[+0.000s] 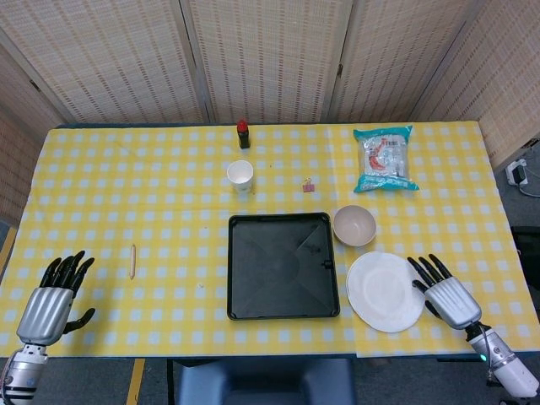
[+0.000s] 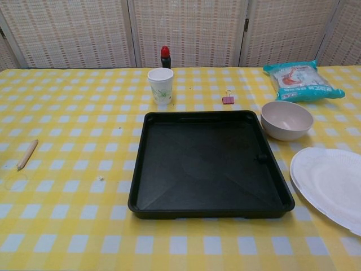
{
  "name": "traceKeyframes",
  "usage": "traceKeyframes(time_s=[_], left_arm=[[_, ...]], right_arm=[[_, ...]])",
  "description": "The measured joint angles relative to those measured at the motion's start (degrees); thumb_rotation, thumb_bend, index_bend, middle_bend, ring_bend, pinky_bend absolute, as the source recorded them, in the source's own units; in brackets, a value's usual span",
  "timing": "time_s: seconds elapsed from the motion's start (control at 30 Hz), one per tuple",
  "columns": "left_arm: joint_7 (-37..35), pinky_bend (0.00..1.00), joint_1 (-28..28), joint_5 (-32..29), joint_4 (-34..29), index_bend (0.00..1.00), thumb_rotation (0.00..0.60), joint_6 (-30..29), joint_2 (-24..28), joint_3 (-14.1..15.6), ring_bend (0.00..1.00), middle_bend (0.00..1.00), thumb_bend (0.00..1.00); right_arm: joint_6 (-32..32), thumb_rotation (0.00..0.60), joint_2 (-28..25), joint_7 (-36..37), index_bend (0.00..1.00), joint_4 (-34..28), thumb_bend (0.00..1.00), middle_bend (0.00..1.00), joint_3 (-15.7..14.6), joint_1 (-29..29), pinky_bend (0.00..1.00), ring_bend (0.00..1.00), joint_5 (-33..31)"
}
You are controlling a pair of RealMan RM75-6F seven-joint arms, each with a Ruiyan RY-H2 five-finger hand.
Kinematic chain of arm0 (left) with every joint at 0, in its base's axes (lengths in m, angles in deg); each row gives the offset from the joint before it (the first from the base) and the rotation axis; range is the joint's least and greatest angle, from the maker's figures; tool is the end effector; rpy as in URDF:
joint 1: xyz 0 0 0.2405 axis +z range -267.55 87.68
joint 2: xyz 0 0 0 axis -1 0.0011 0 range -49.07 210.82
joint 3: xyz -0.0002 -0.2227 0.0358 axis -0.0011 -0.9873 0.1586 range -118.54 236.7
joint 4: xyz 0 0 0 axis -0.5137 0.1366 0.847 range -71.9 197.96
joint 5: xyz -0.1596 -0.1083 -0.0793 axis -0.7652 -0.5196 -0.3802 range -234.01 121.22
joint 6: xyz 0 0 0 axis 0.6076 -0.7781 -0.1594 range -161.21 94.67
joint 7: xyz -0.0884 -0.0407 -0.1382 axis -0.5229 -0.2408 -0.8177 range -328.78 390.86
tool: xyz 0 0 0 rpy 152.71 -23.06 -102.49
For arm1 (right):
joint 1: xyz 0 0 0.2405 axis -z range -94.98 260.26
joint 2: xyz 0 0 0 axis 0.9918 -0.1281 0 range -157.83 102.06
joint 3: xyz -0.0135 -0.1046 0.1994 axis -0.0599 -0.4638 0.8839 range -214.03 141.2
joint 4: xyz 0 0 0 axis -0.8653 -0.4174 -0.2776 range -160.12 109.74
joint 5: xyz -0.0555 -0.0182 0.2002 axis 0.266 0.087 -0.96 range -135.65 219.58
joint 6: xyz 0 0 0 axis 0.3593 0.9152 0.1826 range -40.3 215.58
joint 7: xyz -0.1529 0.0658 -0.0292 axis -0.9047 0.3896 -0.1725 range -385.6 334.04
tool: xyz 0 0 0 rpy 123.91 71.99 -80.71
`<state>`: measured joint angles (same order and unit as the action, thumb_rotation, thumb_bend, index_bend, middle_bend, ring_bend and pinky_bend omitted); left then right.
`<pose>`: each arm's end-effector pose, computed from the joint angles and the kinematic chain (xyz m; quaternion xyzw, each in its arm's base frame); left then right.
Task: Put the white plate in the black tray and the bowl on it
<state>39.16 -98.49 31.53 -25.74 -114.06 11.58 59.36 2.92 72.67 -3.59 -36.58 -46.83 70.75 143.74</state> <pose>-0.2768 0.2091 0.1032 -0.6645 -0.3582 -0.3417 0.5598 -0.3722 -0.2296 0.0557 0.8054 -0.2182 0.2624 0.4846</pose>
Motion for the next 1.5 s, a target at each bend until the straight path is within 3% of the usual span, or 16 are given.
traceKeyframes(time_s=[0.3,0.4,0.6,0.77,1.03,1.23,1.5], left_arm=[[-1.1,0.00,0.0,0.2,-0.5,0.00,0.600,0.0,0.7,0.2,0.00,0.00,0.28],[-1.2,0.00,0.1,0.4,-0.5,0.00,0.600,-0.3,0.8,0.2,0.00,0.00,0.28],[-0.9,0.00,0.4,0.7,-0.6,0.00,0.600,-1.0,0.9,0.1,0.00,0.00,0.28],[-1.2,0.00,0.5,1.1,-0.8,0.00,0.600,-1.4,1.1,0.2,0.00,0.00,0.28],[-1.1,0.00,0.8,1.3,-0.7,0.00,0.600,-2.2,1.1,0.1,0.00,0.00,0.28],[-1.3,0.00,0.9,1.6,-0.8,0.00,0.600,-2.4,1.2,0.1,0.00,0.00,0.28],[-1.7,0.00,0.7,1.9,-0.9,0.00,0.600,-2.0,1.1,0.3,0.00,0.00,0.28]], right_arm=[[-1.0,0.600,1.1,0.1,0.40,-0.1,0.37,0.00,0.0,-0.9,0.00,0.01,-0.1],[-1.1,0.600,1.5,-0.1,0.51,0.1,0.37,0.00,-0.2,-1.1,0.00,0.02,0.0],[-0.7,0.600,2.0,-0.6,0.62,0.3,0.44,0.05,-0.5,-1.6,0.00,0.07,0.2],[-1.1,0.600,2.2,-0.2,0.64,0.0,0.52,0.07,-0.6,-1.8,0.00,0.08,0.2],[-3.2,0.600,2.2,0.0,0.66,-0.3,0.53,0.10,-0.4,-2.0,0.00,0.10,0.1],[-7.7,0.600,1.7,0.5,0.68,-0.9,0.53,0.11,0.2,-1.8,0.00,0.11,-0.3],[-19.3,0.600,-0.2,1.4,0.69,-3.0,0.53,0.13,1.9,-0.7,0.00,0.09,-1.0]])
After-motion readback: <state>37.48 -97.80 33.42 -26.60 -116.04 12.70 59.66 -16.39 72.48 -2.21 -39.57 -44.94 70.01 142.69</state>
